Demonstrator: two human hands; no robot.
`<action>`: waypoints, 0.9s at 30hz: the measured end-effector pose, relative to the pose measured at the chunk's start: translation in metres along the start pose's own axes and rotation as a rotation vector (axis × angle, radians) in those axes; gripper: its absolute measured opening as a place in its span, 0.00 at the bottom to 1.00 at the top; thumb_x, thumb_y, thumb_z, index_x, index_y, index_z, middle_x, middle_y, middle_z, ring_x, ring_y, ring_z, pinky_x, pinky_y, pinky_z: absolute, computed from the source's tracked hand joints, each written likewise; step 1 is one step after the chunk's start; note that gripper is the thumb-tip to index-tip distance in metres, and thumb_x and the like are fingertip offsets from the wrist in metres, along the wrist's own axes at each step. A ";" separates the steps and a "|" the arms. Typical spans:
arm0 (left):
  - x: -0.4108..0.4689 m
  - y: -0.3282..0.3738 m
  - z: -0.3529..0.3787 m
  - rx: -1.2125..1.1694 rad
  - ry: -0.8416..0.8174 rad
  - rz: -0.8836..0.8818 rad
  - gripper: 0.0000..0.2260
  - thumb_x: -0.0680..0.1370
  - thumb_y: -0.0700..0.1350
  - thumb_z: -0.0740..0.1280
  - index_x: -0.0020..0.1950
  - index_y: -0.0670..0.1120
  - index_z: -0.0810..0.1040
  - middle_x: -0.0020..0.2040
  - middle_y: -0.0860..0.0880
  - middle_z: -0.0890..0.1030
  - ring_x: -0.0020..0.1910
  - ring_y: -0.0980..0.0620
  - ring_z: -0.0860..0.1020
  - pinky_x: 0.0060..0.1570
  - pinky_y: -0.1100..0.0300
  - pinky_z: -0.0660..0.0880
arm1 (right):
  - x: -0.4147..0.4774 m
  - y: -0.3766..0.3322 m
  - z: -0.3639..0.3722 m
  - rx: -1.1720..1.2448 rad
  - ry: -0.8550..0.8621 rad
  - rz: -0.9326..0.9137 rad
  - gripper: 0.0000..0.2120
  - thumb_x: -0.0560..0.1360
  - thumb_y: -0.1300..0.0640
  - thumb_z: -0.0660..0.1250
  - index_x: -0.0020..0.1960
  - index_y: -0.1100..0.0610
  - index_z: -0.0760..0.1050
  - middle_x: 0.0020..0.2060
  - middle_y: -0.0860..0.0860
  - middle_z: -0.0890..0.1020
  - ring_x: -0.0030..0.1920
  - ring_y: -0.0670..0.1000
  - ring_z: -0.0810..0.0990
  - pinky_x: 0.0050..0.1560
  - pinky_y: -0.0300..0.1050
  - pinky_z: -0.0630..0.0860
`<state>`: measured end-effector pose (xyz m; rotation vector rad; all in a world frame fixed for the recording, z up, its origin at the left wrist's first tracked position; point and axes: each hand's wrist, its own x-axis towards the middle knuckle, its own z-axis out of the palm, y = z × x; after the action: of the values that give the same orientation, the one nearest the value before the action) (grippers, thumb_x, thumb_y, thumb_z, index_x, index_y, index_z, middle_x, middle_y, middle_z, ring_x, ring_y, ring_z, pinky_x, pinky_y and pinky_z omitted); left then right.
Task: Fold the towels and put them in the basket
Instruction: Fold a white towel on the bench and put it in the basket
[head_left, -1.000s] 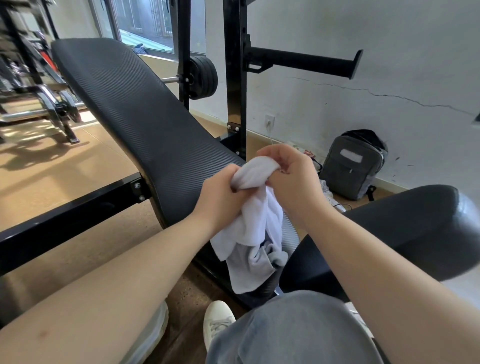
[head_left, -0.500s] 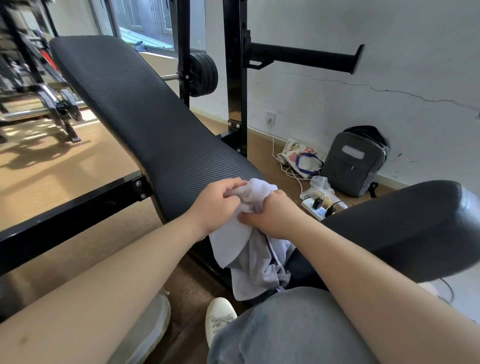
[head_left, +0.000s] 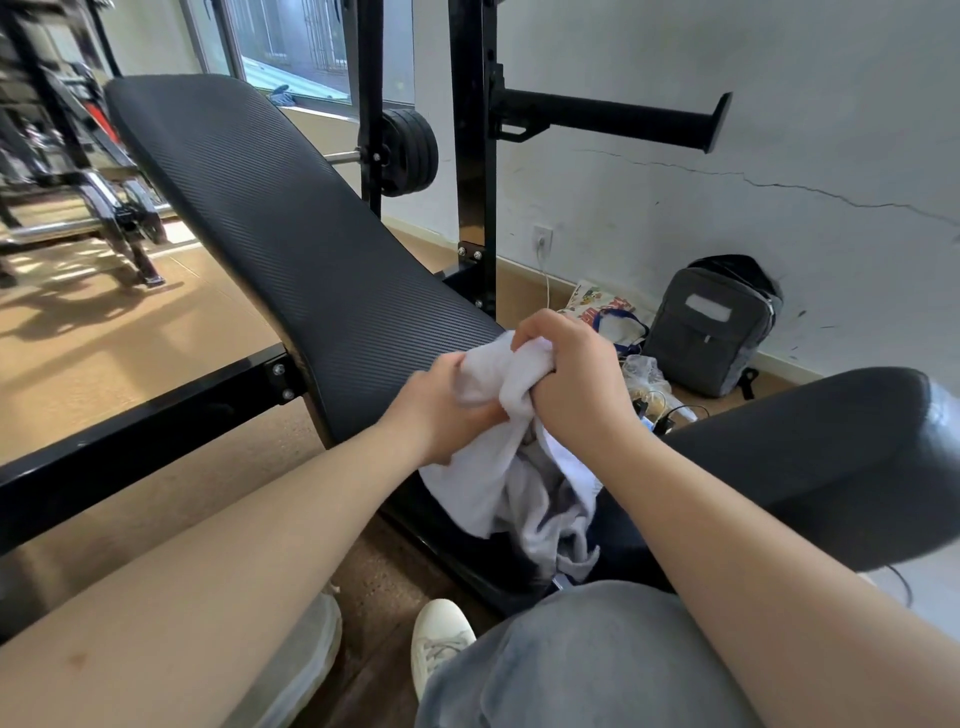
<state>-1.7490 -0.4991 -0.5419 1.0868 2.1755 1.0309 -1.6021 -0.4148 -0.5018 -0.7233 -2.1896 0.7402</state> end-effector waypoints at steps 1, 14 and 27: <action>0.001 0.000 0.002 -0.071 -0.006 0.061 0.24 0.68 0.63 0.73 0.58 0.54 0.75 0.53 0.54 0.78 0.48 0.53 0.79 0.44 0.49 0.84 | -0.001 -0.001 -0.001 0.003 0.002 -0.035 0.21 0.62 0.70 0.64 0.49 0.53 0.80 0.50 0.49 0.78 0.51 0.50 0.75 0.43 0.35 0.69; 0.002 -0.014 0.012 -0.642 0.163 0.068 0.11 0.74 0.48 0.71 0.52 0.44 0.78 0.48 0.45 0.84 0.41 0.56 0.85 0.37 0.61 0.81 | -0.018 0.007 -0.001 -0.100 -0.509 0.132 0.32 0.77 0.55 0.63 0.78 0.38 0.60 0.57 0.46 0.79 0.48 0.34 0.76 0.50 0.32 0.72; 0.005 -0.035 -0.020 -0.304 0.396 0.345 0.19 0.69 0.43 0.75 0.32 0.57 0.66 0.30 0.62 0.70 0.30 0.62 0.67 0.28 0.71 0.64 | -0.006 0.027 0.008 -0.547 -0.370 0.370 0.30 0.78 0.48 0.61 0.75 0.35 0.53 0.73 0.55 0.61 0.70 0.66 0.62 0.66 0.69 0.67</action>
<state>-1.7820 -0.5171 -0.5585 1.2149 2.0552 1.7996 -1.5971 -0.4031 -0.5278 -1.3875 -2.6705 0.4695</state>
